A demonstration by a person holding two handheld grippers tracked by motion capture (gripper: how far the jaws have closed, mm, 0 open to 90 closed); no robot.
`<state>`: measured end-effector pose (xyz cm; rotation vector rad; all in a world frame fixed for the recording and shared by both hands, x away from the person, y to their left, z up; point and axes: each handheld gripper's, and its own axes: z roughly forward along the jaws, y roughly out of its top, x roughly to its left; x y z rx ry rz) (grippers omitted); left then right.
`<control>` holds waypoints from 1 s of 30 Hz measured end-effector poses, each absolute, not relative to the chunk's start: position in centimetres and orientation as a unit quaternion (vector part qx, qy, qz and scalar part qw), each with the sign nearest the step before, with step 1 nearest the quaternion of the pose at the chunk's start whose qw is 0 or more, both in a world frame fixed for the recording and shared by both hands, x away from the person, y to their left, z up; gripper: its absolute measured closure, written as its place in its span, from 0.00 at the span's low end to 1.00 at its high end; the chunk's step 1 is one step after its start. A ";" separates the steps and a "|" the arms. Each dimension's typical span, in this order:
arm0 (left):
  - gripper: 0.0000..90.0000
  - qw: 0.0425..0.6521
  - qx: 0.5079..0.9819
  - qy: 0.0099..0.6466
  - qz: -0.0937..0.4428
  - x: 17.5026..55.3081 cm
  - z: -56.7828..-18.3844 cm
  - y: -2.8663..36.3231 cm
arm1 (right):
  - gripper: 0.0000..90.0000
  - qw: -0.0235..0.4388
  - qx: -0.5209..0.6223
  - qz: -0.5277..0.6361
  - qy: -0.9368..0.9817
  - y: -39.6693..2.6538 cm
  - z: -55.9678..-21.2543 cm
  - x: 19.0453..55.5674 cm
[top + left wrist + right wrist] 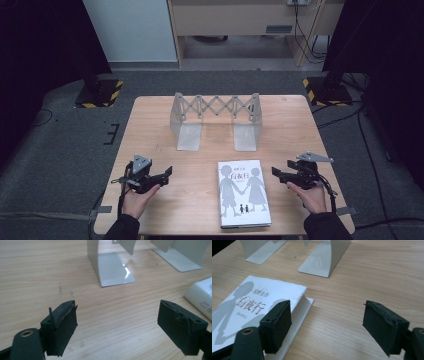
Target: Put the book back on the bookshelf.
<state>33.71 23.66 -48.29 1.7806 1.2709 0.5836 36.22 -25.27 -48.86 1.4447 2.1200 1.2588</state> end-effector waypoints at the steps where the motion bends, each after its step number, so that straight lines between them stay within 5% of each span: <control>1: 0.18 0.427 0.713 0.505 0.231 33.7 -48.2 23.3 | 0.27 0.140 0.497 0.438 0.736 -25.1 -48.8 36.1; 30: 0.22 0.456 0.760 0.440 0.147 33.6 -50.8 11.9 | 0.28 0.092 0.453 0.416 0.783 -20.3 -50.3 34.8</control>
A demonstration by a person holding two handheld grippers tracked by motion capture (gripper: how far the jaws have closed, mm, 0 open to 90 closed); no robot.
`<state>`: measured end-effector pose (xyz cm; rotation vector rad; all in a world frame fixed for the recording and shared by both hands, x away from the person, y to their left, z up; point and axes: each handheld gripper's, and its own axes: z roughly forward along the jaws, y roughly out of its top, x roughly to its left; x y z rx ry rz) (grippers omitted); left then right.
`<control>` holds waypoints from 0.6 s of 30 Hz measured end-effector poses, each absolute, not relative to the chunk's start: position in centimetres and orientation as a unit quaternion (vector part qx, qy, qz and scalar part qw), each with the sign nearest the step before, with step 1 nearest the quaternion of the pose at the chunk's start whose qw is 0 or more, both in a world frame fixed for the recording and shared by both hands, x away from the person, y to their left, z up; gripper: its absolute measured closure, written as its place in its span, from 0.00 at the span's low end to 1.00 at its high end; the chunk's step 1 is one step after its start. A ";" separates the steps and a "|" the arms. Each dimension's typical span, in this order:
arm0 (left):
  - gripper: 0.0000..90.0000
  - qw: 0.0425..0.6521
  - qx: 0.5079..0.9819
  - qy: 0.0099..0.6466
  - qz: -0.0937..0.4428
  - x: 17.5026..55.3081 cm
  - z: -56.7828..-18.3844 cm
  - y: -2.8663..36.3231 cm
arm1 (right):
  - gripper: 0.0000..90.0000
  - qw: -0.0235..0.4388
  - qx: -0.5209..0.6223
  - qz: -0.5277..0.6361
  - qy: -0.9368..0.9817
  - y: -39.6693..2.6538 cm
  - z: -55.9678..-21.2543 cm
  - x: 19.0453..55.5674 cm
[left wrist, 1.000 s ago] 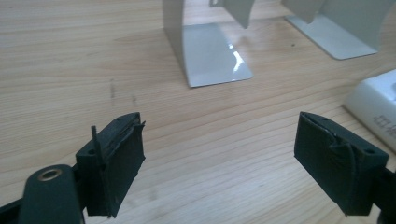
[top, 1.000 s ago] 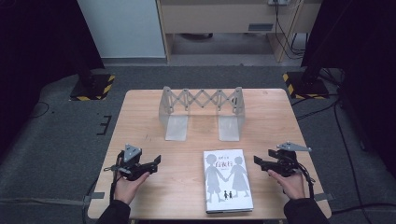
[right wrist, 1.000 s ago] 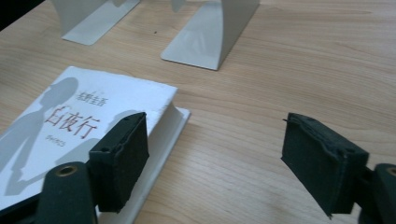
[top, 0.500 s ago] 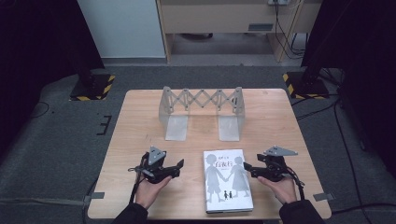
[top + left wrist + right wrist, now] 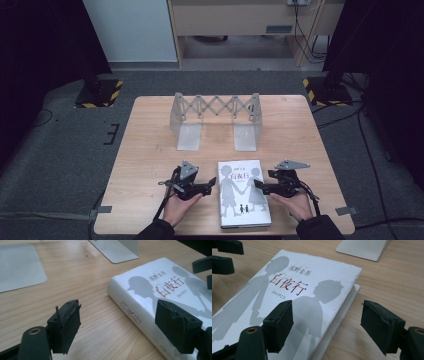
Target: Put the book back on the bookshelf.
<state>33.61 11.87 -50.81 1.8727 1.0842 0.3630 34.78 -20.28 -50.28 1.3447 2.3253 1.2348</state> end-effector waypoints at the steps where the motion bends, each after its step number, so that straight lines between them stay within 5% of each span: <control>1: 0.22 0.453 0.763 0.436 0.146 33.6 -50.9 11.7 | 0.27 0.088 0.453 0.413 0.785 -20.2 -50.3 34.8; 18: 0.17 0.465 0.774 0.420 0.090 34.9 -52.4 8.7 | 0.23 0.039 0.439 0.421 0.793 -19.3 -51.2 35.4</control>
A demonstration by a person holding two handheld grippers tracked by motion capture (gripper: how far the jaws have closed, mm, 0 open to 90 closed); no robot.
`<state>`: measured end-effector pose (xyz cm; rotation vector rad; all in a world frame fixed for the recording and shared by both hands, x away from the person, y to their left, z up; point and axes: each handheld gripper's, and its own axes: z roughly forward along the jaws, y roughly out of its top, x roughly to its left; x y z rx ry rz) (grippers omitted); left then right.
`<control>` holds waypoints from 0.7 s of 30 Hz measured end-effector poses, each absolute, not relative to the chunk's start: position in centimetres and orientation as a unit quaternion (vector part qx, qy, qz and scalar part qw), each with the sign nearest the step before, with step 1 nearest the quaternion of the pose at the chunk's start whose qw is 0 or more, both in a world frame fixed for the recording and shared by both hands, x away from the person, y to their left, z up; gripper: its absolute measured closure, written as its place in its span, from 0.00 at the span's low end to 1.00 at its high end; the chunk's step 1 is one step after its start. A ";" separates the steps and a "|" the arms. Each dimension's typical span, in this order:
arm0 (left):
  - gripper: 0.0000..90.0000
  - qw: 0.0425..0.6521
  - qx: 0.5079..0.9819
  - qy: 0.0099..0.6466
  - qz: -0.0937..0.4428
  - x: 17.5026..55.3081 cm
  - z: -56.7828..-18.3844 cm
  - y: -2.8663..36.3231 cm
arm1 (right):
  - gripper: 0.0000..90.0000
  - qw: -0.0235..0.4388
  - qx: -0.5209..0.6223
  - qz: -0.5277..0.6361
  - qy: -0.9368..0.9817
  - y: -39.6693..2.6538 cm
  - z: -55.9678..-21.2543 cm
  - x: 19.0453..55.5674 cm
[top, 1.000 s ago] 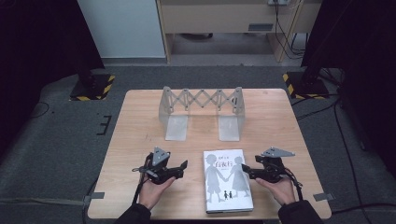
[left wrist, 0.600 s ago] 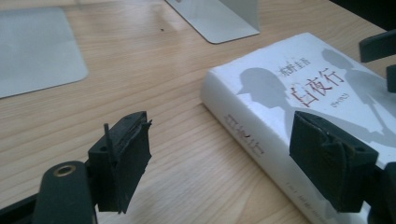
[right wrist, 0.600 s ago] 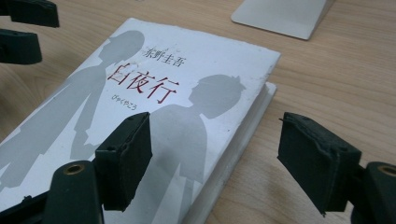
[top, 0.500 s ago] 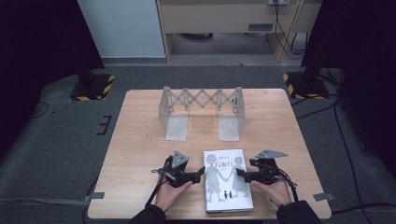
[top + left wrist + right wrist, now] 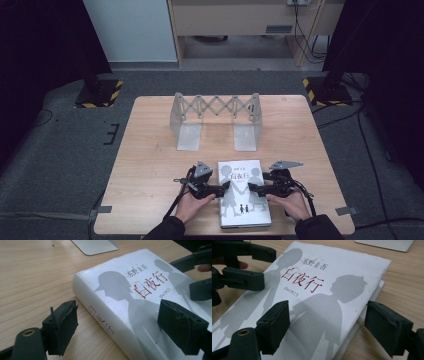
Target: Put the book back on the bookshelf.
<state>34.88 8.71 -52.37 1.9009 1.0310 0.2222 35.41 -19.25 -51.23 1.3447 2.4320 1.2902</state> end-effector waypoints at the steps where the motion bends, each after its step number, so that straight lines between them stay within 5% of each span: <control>1: 0.17 0.466 0.775 0.419 0.087 35.0 -52.4 8.6 | 0.24 0.035 0.436 0.423 0.794 -19.2 -51.3 35.5; 21: 0.19 0.487 0.771 0.403 0.072 35.2 -51.9 8.3 | 0.37 0.037 0.422 0.488 0.763 -19.7 -49.7 35.4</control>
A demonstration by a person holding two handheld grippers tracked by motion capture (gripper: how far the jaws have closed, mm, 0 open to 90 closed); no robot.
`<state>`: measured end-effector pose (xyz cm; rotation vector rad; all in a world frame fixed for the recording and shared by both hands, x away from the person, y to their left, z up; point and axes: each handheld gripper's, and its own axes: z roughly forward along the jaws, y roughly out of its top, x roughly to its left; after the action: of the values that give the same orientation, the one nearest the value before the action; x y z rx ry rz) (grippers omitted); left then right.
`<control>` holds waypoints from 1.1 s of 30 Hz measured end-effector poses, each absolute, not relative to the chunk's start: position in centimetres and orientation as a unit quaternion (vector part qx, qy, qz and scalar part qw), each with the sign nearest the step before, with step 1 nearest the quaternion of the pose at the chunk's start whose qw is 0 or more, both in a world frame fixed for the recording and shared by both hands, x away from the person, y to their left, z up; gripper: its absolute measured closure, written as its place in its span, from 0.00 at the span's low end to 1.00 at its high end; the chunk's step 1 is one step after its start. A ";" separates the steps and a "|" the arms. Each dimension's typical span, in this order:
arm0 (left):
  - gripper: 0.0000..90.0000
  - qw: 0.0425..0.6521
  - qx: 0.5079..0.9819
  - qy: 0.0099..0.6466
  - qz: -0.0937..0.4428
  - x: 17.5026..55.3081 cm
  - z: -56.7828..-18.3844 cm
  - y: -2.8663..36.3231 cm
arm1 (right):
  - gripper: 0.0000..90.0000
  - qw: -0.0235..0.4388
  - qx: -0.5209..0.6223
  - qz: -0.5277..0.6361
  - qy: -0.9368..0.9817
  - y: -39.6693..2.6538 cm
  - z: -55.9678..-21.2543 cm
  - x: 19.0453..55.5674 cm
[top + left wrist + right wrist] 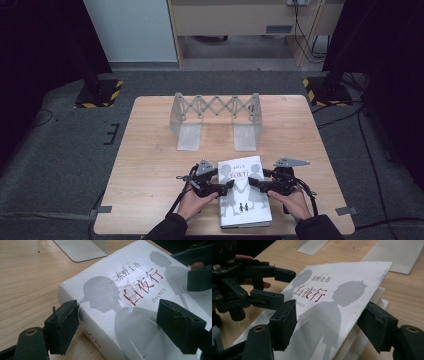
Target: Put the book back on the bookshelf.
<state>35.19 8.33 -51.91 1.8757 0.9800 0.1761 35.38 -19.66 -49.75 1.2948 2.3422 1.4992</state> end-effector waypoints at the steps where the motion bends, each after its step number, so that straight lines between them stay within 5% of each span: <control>1: 0.19 0.489 0.770 0.402 0.073 35.2 -51.8 8.4 | 0.37 0.037 0.420 0.494 0.761 -19.6 -49.6 35.4; 13: 0.18 0.489 0.770 0.403 0.073 35.1 -51.6 8.8 | 0.30 0.061 0.408 0.512 0.753 -18.3 -48.8 35.7; 22: 0.17 0.480 0.777 0.399 0.084 34.9 -51.8 9.0 | 0.44 0.025 0.429 0.487 0.761 -18.8 -49.2 35.5; 33: 0.16 0.481 0.776 0.399 0.082 35.0 -51.8 9.3 | 0.49 -0.002 0.433 0.476 0.766 -18.5 -49.2 35.9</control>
<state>34.96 9.26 -51.79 1.8935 0.9744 0.1991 35.91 -18.53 -49.20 1.3619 2.4081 1.4969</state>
